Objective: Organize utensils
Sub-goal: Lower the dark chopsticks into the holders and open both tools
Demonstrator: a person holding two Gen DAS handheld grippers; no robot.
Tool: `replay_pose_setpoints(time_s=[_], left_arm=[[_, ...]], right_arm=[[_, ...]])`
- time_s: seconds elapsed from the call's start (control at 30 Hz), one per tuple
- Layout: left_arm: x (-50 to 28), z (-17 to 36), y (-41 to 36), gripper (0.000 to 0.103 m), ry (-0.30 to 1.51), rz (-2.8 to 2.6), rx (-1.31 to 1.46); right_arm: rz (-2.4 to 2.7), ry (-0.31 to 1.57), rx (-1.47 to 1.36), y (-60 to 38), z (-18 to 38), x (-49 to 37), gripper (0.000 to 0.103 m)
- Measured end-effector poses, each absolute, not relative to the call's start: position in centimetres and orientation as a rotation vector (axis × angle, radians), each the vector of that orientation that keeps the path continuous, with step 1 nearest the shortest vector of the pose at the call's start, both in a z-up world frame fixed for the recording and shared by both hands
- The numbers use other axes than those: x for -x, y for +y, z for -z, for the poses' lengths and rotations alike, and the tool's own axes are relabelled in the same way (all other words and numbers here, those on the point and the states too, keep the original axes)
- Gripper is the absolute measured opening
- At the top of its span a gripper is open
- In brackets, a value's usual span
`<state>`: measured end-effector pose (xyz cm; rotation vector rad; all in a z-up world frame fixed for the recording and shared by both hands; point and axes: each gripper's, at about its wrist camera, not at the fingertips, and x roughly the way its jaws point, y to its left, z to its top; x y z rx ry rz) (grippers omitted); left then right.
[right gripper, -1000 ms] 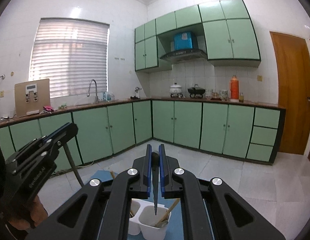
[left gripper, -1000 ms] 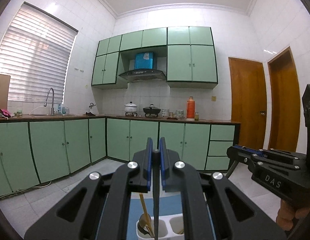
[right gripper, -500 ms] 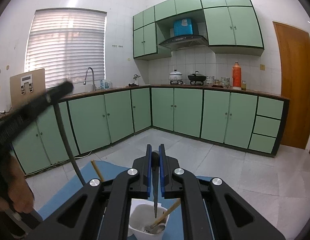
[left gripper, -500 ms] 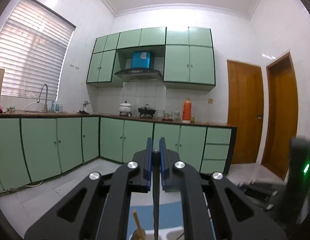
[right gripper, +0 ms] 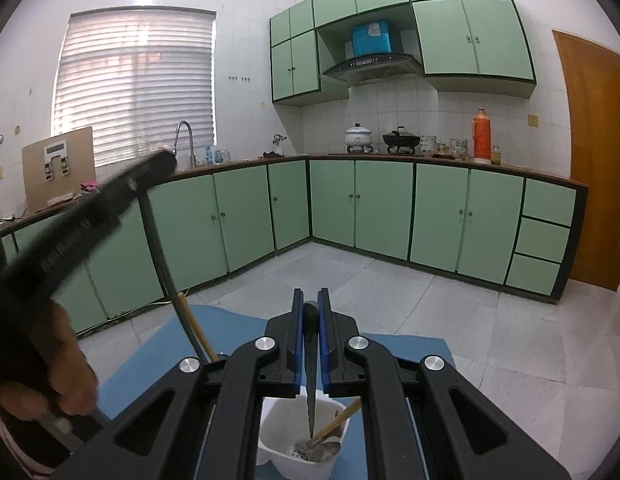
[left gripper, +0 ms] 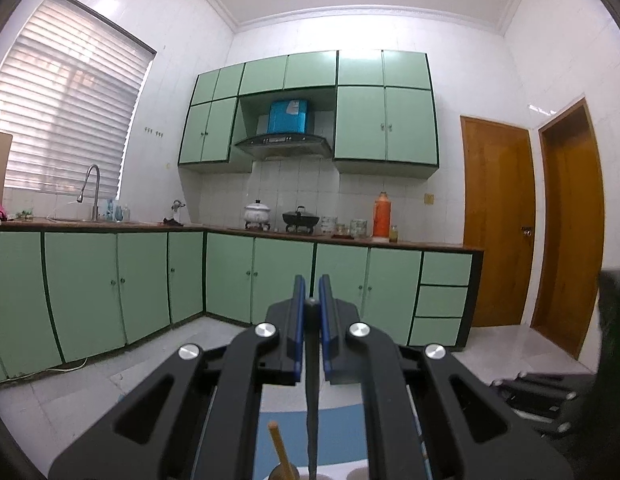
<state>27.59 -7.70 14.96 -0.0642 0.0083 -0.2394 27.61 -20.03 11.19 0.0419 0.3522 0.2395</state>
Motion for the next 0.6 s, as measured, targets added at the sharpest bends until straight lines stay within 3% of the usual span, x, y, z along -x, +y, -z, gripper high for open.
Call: replay_pose_setpoints(time_s=[0.4,0.6], left_arm=[[-29.8,-8.6,-6.7,0.006,0.187,0.256,0.047],[-28.9,-8.2,-5.4,0.008,0.192,0.252,0.038]], right_arm=[[-0.247,0.390,-0.057,-19.9,-8.8,-27.6,0.007],[-0.238,0.393,-0.075,-20.3,-8.1,-27.3,0.007]])
